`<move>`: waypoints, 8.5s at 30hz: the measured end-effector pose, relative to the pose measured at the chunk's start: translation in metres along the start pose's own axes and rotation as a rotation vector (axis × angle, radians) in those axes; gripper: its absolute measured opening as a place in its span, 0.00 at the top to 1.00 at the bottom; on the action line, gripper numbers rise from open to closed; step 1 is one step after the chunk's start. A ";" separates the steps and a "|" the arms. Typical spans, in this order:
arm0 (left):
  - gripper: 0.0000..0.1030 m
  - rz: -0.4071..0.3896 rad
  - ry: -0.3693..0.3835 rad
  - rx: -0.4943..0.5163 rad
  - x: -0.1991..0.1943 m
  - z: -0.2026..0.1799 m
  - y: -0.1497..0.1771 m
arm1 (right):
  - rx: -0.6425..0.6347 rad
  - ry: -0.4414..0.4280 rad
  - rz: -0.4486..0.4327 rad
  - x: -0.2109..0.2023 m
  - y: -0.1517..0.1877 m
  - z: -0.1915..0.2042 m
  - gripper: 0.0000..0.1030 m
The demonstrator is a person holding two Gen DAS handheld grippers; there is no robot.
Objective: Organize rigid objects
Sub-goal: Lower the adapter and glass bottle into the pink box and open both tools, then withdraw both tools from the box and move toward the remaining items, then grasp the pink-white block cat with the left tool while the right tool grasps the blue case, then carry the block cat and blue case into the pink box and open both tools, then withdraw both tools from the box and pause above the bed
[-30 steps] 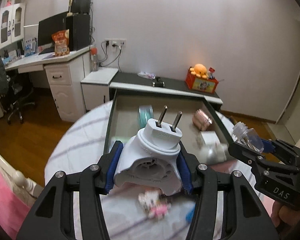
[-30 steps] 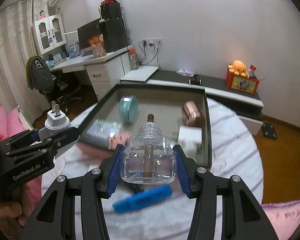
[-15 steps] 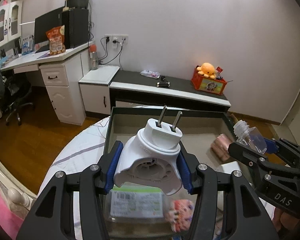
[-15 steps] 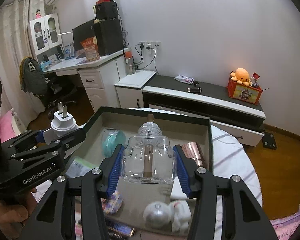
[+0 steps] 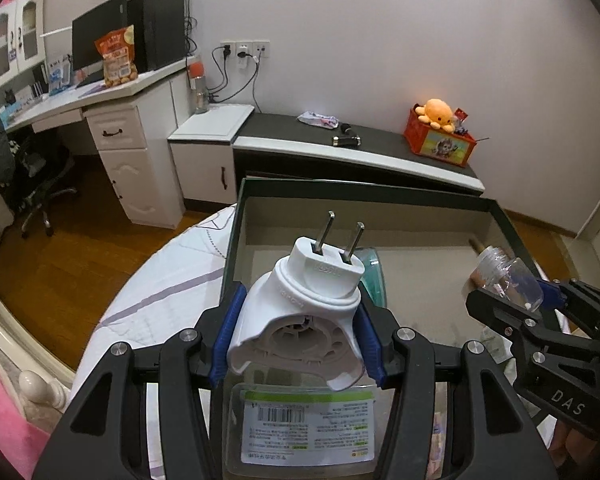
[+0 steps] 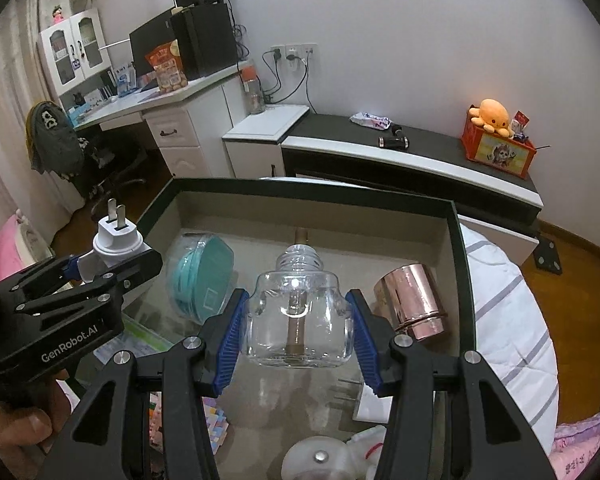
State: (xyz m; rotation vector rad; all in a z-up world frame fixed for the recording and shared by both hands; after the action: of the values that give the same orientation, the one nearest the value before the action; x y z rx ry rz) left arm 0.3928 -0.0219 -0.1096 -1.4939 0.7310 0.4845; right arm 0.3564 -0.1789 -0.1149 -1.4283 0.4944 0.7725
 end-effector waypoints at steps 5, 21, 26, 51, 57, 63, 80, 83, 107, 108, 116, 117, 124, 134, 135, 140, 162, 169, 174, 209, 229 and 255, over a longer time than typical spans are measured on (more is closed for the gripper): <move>0.09 -0.053 -0.036 0.013 -0.014 0.003 -0.001 | 0.004 0.001 0.015 0.003 0.003 0.000 0.46; 0.00 -0.173 -0.083 -0.013 -0.107 0.019 0.017 | 0.103 0.005 -0.089 -0.055 0.015 -0.006 0.00; 0.00 -0.194 -0.076 -0.017 -0.138 0.018 0.032 | 0.118 0.002 -0.122 -0.084 0.028 0.001 0.00; 0.00 -0.174 -0.087 -0.003 -0.223 -0.003 0.125 | 0.118 0.018 -0.200 -0.197 0.125 0.018 0.00; 0.00 -0.182 -0.091 -0.001 -0.232 -0.005 0.130 | 0.114 0.018 -0.202 -0.204 0.131 0.022 0.00; 0.00 -0.190 -0.093 -0.005 -0.238 -0.004 0.133 | 0.109 0.016 -0.206 -0.208 0.133 0.027 0.00; 0.00 -0.183 -0.102 -0.025 -0.239 0.003 0.138 | 0.101 0.020 -0.210 -0.214 0.133 0.032 0.00; 0.00 -0.186 -0.104 -0.027 -0.239 0.004 0.138 | 0.097 0.023 -0.213 -0.215 0.133 0.033 0.00; 0.00 -0.019 -0.093 -0.003 -0.151 -0.002 0.160 | 0.210 0.103 0.014 -0.089 0.163 0.021 0.00; 0.00 -0.014 -0.092 -0.004 -0.148 -0.002 0.160 | 0.209 0.106 0.014 -0.086 0.162 0.021 0.00; 0.00 0.012 -0.082 0.005 -0.127 -0.009 0.160 | 0.064 0.147 0.041 -0.062 0.166 0.031 0.15; 0.00 0.017 -0.076 0.006 -0.124 -0.011 0.159 | 0.044 0.153 0.040 -0.064 0.166 0.028 0.25; 0.00 0.050 -0.063 0.039 -0.097 -0.030 0.158 | 0.042 0.135 0.045 -0.072 0.166 0.009 0.44; 0.03 0.125 -0.080 0.019 -0.059 -0.026 0.159 | 0.029 0.123 0.043 -0.065 0.160 0.010 0.46; 0.07 0.126 -0.069 0.014 -0.059 -0.025 0.159 | 0.031 0.115 0.043 -0.066 0.160 0.009 0.50; 0.35 0.110 -0.046 -0.001 -0.062 -0.021 0.155 | 0.056 0.092 0.043 -0.076 0.165 0.000 0.66; 0.42 0.077 -0.005 -0.063 -0.075 -0.001 0.157 | 0.097 0.075 0.014 -0.083 0.165 -0.009 0.74; 0.42 0.046 0.001 -0.064 -0.097 0.003 0.151 | 0.103 0.034 -0.020 -0.102 0.156 -0.004 0.74; 0.42 0.013 0.006 -0.061 -0.113 0.003 0.140 | 0.098 0.003 -0.044 -0.113 0.147 0.005 0.74; 0.42 -0.037 0.058 0.014 -0.001 -0.055 -0.032 | 0.101 -0.071 -0.082 -0.015 -0.014 -0.029 0.74; 0.00 -0.117 -0.039 -0.020 -0.044 -0.022 -0.022 | 0.211 -0.087 -0.102 -0.034 0.000 -0.043 0.11; 0.00 -0.206 -0.061 -0.063 -0.210 0.006 0.075 | 0.167 -0.043 -0.275 -0.190 0.064 0.015 0.00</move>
State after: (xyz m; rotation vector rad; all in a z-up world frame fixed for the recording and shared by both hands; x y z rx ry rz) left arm 0.1933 0.0184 -0.0172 -1.5871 0.5106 0.3974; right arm 0.1799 -0.1995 -0.0203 -1.2880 0.3132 0.5278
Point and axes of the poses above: each gripper's, at about its wrist camera, not at the fingertips, and x roughly the way its jaws point, z to its left, y to its underside, the point moved 5 cm from there along x, roughly the way its jaws point, and after that the axes turned 3 degrees about -z, right-handed, at the moved point
